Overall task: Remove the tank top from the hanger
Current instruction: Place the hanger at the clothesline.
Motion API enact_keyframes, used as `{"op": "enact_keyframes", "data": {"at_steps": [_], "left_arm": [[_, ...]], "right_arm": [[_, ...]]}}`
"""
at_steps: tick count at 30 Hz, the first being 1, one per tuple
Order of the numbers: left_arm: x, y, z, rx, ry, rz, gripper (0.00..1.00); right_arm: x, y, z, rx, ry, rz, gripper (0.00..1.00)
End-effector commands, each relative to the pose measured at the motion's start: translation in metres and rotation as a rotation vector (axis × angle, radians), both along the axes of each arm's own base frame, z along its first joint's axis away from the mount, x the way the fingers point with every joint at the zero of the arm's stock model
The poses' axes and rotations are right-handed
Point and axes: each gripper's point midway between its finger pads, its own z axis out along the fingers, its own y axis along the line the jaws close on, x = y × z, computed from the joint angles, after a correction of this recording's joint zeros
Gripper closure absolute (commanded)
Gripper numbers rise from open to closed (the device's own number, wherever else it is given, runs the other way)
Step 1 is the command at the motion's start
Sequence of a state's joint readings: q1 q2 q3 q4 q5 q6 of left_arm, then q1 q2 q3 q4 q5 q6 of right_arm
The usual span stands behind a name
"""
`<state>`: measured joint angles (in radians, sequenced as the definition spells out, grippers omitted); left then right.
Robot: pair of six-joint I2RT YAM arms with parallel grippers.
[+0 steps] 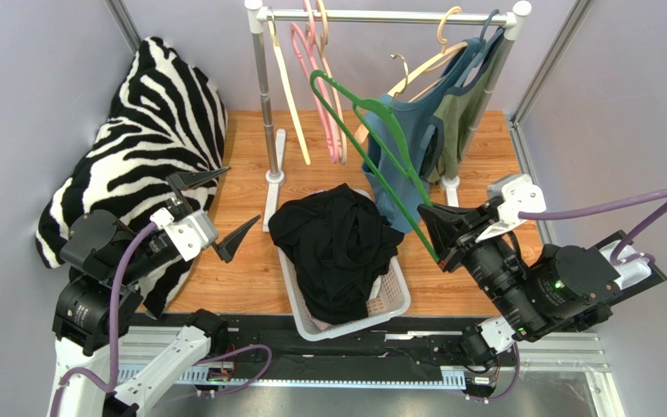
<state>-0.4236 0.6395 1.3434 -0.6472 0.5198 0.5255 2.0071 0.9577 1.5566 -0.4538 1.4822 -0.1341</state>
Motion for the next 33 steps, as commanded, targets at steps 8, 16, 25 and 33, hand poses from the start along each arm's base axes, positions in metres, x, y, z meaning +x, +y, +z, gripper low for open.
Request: {"op": "enact_keyframes", "data": {"at_steps": [8,16,25,33], "left_arm": [[-0.005,-0.001,0.004,-0.027,-0.023,-0.018,0.01],[-0.005,-0.002,0.002,-0.027,-0.015,-0.023,0.01],[-0.007,-0.004,0.006,-0.040,-0.014,-0.038,0.01],[-0.008,-0.007,0.002,-0.045,0.004,-0.054,0.01]], "right_arm": [[0.019,-0.051,0.014,0.280,0.182,-0.040,1.00],[0.032,-0.081,-0.004,0.221,0.180,-0.212,1.00],[0.040,-0.088,-0.004,0.088,0.116,-0.338,1.00],[0.049,-0.088,0.005,0.085,0.086,-0.387,1.00]]}}
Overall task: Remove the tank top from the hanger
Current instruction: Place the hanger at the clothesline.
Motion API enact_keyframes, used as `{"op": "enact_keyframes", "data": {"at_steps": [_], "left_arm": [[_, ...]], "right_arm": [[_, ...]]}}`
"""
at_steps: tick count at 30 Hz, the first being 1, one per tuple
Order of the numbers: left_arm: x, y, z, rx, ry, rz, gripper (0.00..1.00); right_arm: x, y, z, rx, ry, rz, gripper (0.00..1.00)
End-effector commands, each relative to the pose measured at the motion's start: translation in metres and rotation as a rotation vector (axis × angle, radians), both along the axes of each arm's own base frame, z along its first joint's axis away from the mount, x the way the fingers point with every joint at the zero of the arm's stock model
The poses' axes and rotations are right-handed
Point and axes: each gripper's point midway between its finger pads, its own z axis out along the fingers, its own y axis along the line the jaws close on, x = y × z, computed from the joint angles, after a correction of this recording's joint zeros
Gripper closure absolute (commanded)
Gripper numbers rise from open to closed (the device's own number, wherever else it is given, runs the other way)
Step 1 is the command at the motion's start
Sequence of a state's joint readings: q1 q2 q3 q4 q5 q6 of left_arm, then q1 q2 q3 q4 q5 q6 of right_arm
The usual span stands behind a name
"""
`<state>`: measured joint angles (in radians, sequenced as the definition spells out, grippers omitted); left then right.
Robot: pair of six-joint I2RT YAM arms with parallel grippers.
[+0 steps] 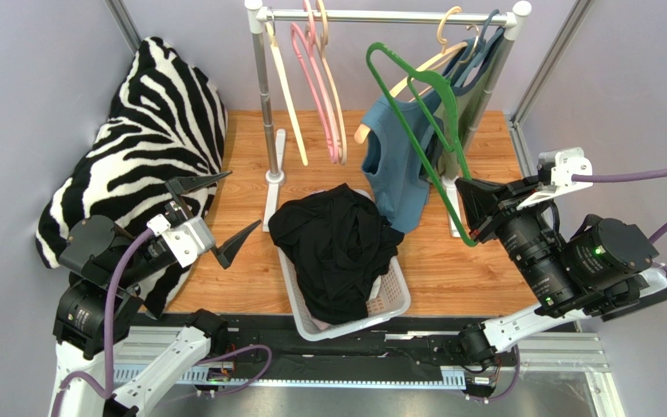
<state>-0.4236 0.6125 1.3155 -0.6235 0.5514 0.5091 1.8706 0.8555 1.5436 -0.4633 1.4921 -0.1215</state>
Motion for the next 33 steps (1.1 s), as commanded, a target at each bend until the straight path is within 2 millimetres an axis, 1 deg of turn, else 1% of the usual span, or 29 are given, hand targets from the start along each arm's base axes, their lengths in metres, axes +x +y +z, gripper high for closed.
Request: {"op": "enact_keyframes", "data": {"at_steps": [1,2,5,6,7,8,9,10,11,13,14,15,16,19,21,22,25,26,28,29,32,33], "left_arm": [[0.002,-0.006,0.003,-0.032,0.024,-0.023,0.01],[0.001,-0.006,0.004,-0.034,0.025,-0.029,0.01],[0.003,-0.008,0.005,-0.043,0.041,-0.029,0.01],[0.003,-0.007,0.006,-0.047,0.042,-0.026,0.01],[0.002,-0.007,0.007,-0.046,0.039,-0.027,0.01],[0.001,-0.007,0.007,-0.045,0.038,-0.027,0.01],[0.000,-0.006,0.010,-0.046,0.032,-0.027,0.01],[-0.001,-0.006,0.010,-0.045,0.030,-0.029,0.01],[-0.003,-0.006,0.012,-0.046,0.028,-0.032,0.01],[-0.003,-0.005,0.013,-0.049,0.029,-0.031,0.01],[-0.004,-0.005,0.014,-0.051,0.028,-0.032,0.01],[-0.006,-0.005,0.014,-0.054,0.029,-0.033,0.01],[-0.007,-0.004,0.014,-0.056,0.029,-0.034,0.01],[-0.011,-0.002,0.013,-0.059,0.023,-0.029,0.01],[-0.013,0.000,0.010,-0.057,0.018,-0.028,0.01],[-0.013,0.000,0.009,-0.057,0.015,-0.025,0.01],[-0.015,0.001,0.007,-0.058,0.014,-0.025,0.01],[-0.016,0.001,0.008,-0.059,0.012,-0.027,0.01],[-0.018,0.002,0.008,-0.062,0.012,-0.027,0.01],[-0.018,0.002,0.009,-0.064,0.009,-0.027,0.01],[-0.022,0.004,0.011,-0.067,-0.002,-0.025,0.01],[-0.024,0.005,0.010,-0.066,-0.002,-0.024,0.01]], "right_arm": [[0.013,-0.032,0.002,-0.013,0.052,-0.252,1.00],[0.014,-0.022,0.005,-0.029,0.038,-0.246,1.00],[0.020,-0.009,0.013,-0.049,0.014,-0.269,1.00],[0.025,-0.001,0.012,-0.082,0.003,-0.302,1.00],[0.028,0.002,0.013,-0.091,-0.003,-0.309,1.00],[0.031,0.010,0.014,-0.095,-0.016,-0.288,1.00],[0.038,0.016,0.015,-0.050,-0.009,-0.308,1.00],[0.042,0.021,0.008,-0.099,-0.011,-0.301,1.00],[0.053,0.030,0.004,-0.092,0.006,-0.261,1.00],[0.065,0.057,-0.012,-0.102,0.080,-0.194,1.00],[0.072,0.060,-0.016,-0.107,0.092,-0.207,1.00],[0.075,0.070,-0.018,-0.101,0.095,-0.195,1.00],[0.076,0.082,-0.020,-0.099,0.099,-0.168,1.00],[0.077,0.099,-0.015,-0.073,0.098,-0.132,1.00],[0.075,0.104,-0.010,-0.067,0.095,-0.117,1.00],[0.076,0.111,-0.006,-0.060,0.094,-0.102,1.00],[0.077,0.123,-0.005,-0.064,0.097,-0.084,1.00],[0.081,0.131,-0.011,-0.073,0.107,-0.082,1.00],[0.084,0.143,-0.016,-0.060,0.127,-0.051,1.00],[0.089,0.150,-0.024,-0.068,0.139,-0.055,1.00],[0.097,0.162,-0.028,-0.064,0.147,-0.048,1.00],[0.100,0.170,-0.029,-0.074,0.143,-0.046,1.00]]}}
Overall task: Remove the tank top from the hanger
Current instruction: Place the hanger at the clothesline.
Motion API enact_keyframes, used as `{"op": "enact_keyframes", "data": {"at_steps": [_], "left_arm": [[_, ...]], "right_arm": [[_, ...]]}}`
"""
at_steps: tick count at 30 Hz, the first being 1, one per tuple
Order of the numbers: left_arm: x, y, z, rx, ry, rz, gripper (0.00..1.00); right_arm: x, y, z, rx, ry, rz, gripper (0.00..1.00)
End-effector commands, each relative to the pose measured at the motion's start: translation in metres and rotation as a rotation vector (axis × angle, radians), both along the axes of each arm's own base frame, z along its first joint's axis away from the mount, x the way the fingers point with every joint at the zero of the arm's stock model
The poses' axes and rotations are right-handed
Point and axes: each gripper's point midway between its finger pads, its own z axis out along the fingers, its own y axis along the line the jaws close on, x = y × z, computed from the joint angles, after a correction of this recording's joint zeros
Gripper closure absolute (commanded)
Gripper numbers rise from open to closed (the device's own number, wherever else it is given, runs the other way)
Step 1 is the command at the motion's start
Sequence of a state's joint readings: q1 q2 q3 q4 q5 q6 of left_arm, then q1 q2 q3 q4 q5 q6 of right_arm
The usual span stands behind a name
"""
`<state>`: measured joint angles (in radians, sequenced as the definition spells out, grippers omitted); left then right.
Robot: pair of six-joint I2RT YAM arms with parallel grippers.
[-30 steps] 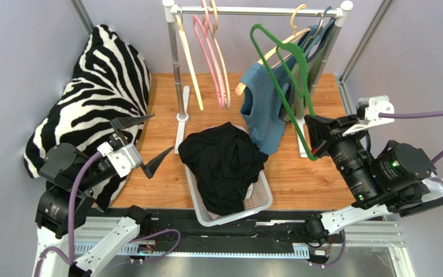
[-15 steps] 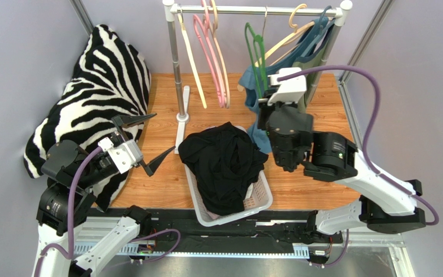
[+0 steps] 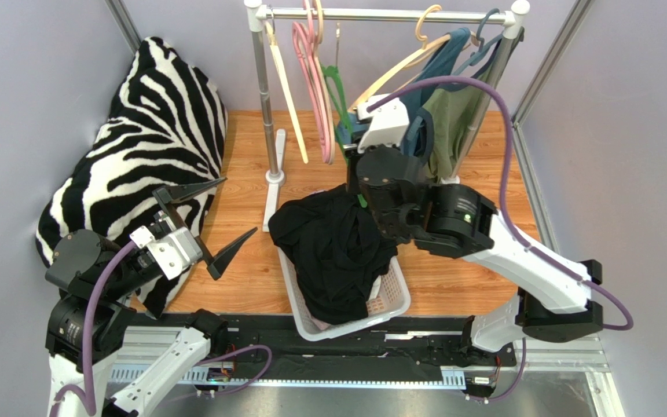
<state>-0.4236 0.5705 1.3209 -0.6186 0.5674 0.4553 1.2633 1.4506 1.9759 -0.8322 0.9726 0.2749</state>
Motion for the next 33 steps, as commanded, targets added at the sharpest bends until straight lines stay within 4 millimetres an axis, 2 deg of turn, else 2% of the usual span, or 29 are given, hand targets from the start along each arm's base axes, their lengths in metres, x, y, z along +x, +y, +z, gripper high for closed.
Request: {"op": "enact_keyframes", "data": {"at_steps": [1,2,4,6,9,12,15,16,18,19,20,22,23,24,26,27,30,33], "left_arm": [[-0.007,0.003,0.001,-0.016,-0.001,-0.002,0.01],[-0.009,0.004,0.001,-0.015,-0.010,0.000,0.01],[-0.012,0.006,0.002,-0.013,-0.018,0.004,0.01],[-0.013,0.008,0.000,-0.011,-0.025,0.009,0.01],[-0.015,0.008,0.002,-0.014,-0.032,0.009,0.01],[-0.015,0.008,0.003,-0.016,-0.026,0.009,0.01],[-0.016,0.009,0.003,-0.016,-0.027,0.009,0.01],[-0.016,0.009,0.003,-0.017,-0.031,0.012,0.01],[-0.017,0.011,0.002,-0.013,-0.037,0.019,0.01],[-0.016,0.011,0.000,-0.008,-0.035,0.018,0.01],[-0.016,0.011,-0.001,-0.004,-0.040,0.019,0.01],[-0.016,0.010,-0.003,-0.001,-0.038,0.015,0.01],[-0.014,0.009,-0.003,0.000,-0.032,0.011,0.01],[-0.014,0.008,-0.004,0.003,-0.029,0.010,0.01],[-0.012,0.006,-0.003,0.007,-0.026,0.002,0.01],[-0.011,0.005,-0.003,0.009,-0.023,-0.001,0.01],[-0.009,0.003,-0.003,0.008,-0.015,-0.009,0.01],[-0.006,0.002,-0.006,0.010,-0.012,-0.004,0.01]], "right_arm": [[0.009,0.030,0.004,0.063,0.009,0.043,1.00],[0.010,0.028,0.013,0.070,-0.005,0.040,1.00],[0.013,0.026,0.018,0.035,-0.026,0.025,1.00],[0.016,0.018,0.038,0.069,-0.052,0.015,1.00],[0.025,0.013,0.048,0.096,-0.061,0.016,1.00],[0.037,0.021,0.042,0.111,-0.040,0.023,1.00],[0.045,0.027,0.029,0.123,-0.006,0.033,1.00],[0.047,0.028,0.019,0.104,0.006,0.026,1.00],[0.046,0.017,0.017,0.101,0.007,0.008,1.00],[0.047,0.012,0.003,0.067,0.021,-0.015,1.00],[0.041,0.001,0.007,0.084,0.017,-0.020,1.00],[0.038,-0.015,0.002,0.076,0.016,-0.054,1.00],[0.037,-0.021,-0.011,0.045,0.034,-0.071,1.00],[0.031,-0.039,-0.004,0.065,0.020,-0.094,1.00],[0.027,-0.055,-0.015,0.032,0.029,-0.120,1.00],[0.023,-0.068,-0.011,0.044,0.019,-0.139,1.00],[0.018,-0.083,-0.023,0.004,0.034,-0.168,1.00],[0.014,-0.087,-0.020,0.017,0.036,-0.151,1.00]]}}
